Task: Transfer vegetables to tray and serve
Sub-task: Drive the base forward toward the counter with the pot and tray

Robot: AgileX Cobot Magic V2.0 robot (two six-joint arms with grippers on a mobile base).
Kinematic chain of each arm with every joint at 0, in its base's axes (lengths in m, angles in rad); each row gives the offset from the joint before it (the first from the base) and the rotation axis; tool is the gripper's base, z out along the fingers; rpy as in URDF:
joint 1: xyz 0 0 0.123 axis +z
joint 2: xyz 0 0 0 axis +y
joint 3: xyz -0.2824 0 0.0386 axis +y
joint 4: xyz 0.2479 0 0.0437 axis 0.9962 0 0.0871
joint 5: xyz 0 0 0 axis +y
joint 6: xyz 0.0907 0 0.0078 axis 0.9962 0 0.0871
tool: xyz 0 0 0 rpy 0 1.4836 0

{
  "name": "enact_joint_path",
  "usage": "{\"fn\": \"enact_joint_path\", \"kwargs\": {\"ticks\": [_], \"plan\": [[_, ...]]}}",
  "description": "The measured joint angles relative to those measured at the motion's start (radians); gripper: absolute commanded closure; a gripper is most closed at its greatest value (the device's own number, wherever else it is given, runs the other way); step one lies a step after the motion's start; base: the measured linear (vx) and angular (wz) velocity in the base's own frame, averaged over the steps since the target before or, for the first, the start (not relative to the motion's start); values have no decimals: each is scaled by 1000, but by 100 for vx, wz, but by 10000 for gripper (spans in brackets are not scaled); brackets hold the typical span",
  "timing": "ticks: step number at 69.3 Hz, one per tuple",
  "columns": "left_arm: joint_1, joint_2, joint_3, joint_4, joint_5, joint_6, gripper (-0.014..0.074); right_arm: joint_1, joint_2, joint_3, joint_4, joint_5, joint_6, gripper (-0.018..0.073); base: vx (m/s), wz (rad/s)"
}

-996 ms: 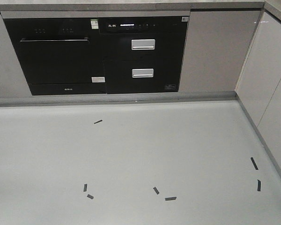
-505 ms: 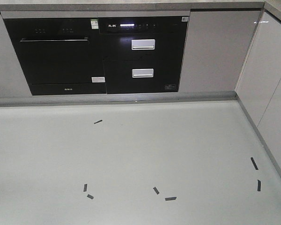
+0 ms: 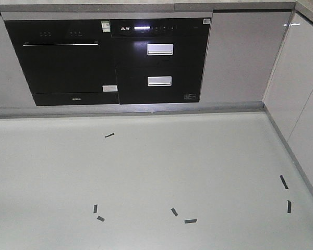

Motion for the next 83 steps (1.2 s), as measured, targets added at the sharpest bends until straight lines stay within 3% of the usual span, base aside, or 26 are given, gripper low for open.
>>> {"fn": "enact_joint_path", "kwargs": {"ticks": [83], "plan": [[0, 0, 0, 0, 0, 0, 602, 0, 0, 0, 0, 0, 0, 565, 8, 2]]}}
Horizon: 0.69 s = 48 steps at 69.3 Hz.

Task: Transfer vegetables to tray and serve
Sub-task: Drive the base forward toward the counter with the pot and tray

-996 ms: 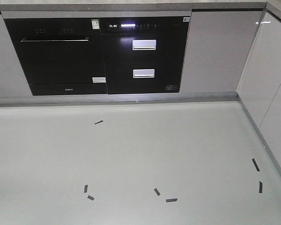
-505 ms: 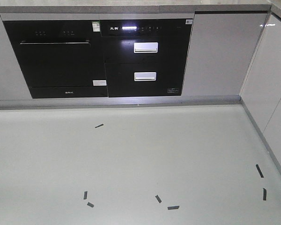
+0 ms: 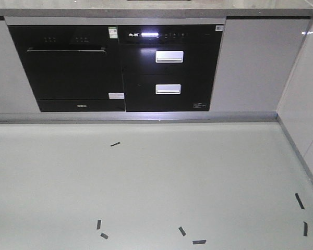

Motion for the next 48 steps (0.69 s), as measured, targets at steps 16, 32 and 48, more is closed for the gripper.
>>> {"fn": "enact_joint_path", "kwargs": {"ticks": [16, 32, 48], "plan": [[0, 0, 0, 0, 0, 0, 602, 0, 0, 0, 0, 0, 0, 565, 8, 11], [0, 0, 0, 0, 0, 0, 602, 0, 0, 0, 0, 0, 0, 565, 7, 1], [0, 0, 0, 0, 0, 0, 602, 0, 0, 0, 0, 0, 0, 565, 9, 2]]}}
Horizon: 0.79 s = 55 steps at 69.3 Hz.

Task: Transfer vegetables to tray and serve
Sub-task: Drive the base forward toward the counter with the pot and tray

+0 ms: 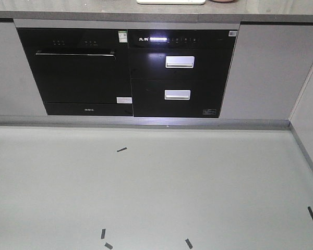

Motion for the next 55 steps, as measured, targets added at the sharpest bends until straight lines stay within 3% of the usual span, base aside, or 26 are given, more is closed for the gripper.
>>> {"fn": "enact_joint_path", "kwargs": {"ticks": [55], "plan": [[0, 0, 0, 0, 0, 0, 602, 0, 0, 0, 0, 0, 0, 565, 8, 0]]}}
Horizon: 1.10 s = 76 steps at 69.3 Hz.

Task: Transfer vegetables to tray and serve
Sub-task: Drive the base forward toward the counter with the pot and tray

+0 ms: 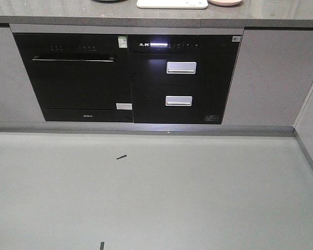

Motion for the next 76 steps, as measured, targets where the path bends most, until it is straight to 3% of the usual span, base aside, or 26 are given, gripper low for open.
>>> {"fn": "enact_joint_path", "kwargs": {"ticks": [76], "plan": [[0, 0, 0, 0, 0, 0, 602, 0, 0, 0, 0, 1, 0, 565, 9, -4]]}}
